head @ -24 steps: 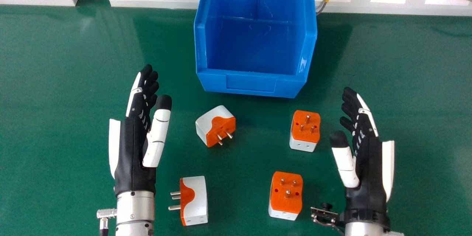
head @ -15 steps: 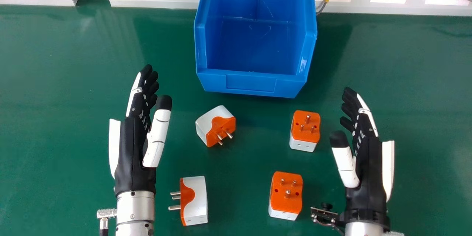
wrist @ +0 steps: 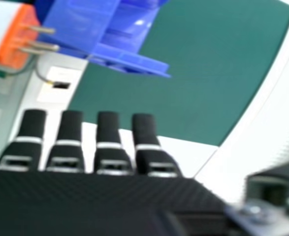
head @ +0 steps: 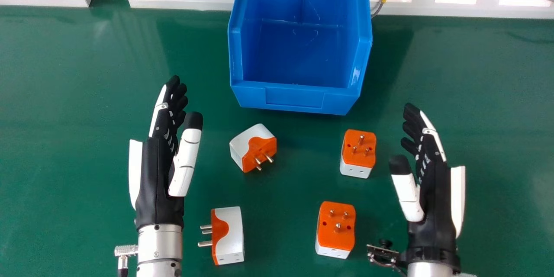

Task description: Pick all objects and put in blue box

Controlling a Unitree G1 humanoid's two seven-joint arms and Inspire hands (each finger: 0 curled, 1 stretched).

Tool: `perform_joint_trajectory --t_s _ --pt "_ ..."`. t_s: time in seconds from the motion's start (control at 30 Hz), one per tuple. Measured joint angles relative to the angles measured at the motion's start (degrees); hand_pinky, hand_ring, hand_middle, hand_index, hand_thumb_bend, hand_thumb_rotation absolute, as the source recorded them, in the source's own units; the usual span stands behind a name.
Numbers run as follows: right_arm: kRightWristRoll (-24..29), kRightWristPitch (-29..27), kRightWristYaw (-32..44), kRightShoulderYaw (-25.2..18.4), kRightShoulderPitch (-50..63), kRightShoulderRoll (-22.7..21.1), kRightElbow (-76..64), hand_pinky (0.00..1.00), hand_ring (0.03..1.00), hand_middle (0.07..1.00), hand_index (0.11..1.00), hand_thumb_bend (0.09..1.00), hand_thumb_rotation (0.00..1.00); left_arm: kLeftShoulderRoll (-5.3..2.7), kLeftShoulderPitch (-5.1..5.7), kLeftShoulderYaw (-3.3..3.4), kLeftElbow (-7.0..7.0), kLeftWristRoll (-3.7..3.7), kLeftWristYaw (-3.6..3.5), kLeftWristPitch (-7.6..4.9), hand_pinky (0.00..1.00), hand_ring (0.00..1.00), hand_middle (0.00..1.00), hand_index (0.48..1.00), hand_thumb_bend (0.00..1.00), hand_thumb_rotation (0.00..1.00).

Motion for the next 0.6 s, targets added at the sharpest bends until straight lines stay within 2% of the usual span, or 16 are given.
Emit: perform_joint_trajectory --t_s 0.13,0.23,0.27,0.37,0.4,0.5,0.53,0.6 --pt "0.2 1.7 4.4 0.7 0.9 -2.6 -3.7 0.82 0.869 0.870 0.852 0.882 1.00 -0.11 0.04 -0.01 -0.27 0.01 -0.05 0.01 0.93 0.92 0.93 0.919 0.69 0.89" --pt "-0.4 8.6 13.9 3.1 4.1 -7.5 -12.6 0.82 0.869 0.870 0.852 0.882 1.00 -0.13 0.09 0.01 -0.34 0.02 -0.01 0.02 0.93 0.92 0.93 0.919 0.69 0.89" --pt "-0.9 12.7 17.1 3.8 5.4 -9.1 -16.6 0.82 0.868 0.869 0.856 0.889 0.96 -0.12 0.12 0.01 -0.35 0.02 -0.01 0.04 0.93 0.92 0.93 0.919 0.69 0.89" --pt "-3.0 24.2 23.9 4.9 8.0 -11.6 -27.1 0.82 0.868 0.869 0.856 0.889 0.96 -0.07 0.19 0.07 -0.28 -0.02 -0.02 0.08 0.93 0.92 0.93 0.919 0.69 0.89" --pt "-4.5 28.8 26.2 5.1 8.2 -12.3 -31.0 0.82 0.871 0.873 0.861 0.906 0.88 -0.07 0.18 0.12 -0.26 -0.04 -0.01 0.09 0.93 0.92 0.93 0.918 0.69 0.89" --pt "-10.0 41.2 31.0 6.5 8.2 -12.7 -39.9 0.82 0.871 0.873 0.861 0.906 0.88 -0.17 0.19 0.00 -0.24 0.02 -0.23 0.10 0.93 0.92 0.93 0.918 0.69 0.89" --pt "-12.3 46.1 33.2 7.2 8.3 -12.7 -43.0 0.82 0.875 0.878 0.871 0.925 0.77 -0.18 0.19 0.00 -0.24 0.01 -0.24 0.11 0.93 0.92 0.93 0.917 0.69 0.89" --pt "-15.9 53.2 35.7 9.0 9.0 -12.6 -48.7 0.82 0.875 0.878 0.871 0.925 0.77 -0.16 0.23 0.02 -0.27 0.00 -0.24 0.12 0.93 0.92 0.93 0.917 0.69 0.89"
